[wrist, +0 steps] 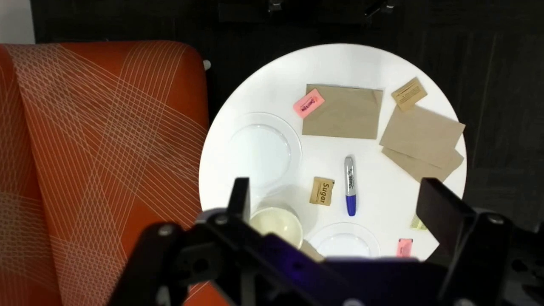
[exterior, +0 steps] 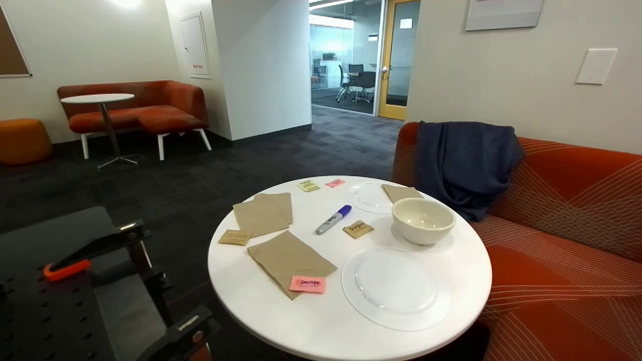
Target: Put the marker in the bowl
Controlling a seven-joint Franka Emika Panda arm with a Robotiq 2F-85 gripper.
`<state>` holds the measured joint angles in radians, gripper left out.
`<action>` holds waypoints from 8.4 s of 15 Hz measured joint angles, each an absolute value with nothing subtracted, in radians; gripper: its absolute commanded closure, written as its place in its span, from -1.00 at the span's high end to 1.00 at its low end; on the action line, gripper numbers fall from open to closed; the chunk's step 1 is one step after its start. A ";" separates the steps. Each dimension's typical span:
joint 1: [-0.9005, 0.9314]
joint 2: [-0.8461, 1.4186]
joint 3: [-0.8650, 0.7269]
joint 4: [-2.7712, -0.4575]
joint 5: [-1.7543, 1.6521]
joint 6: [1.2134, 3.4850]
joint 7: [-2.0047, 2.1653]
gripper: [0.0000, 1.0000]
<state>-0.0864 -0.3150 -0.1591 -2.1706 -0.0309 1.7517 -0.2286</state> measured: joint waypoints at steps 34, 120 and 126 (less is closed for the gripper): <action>0.062 0.358 -0.001 -2.295 -0.112 2.633 0.068 1.00; 0.250 0.591 -0.383 -1.987 -0.312 2.664 0.777 -0.88; 0.290 0.635 -0.443 -2.004 -0.360 2.726 0.943 -0.88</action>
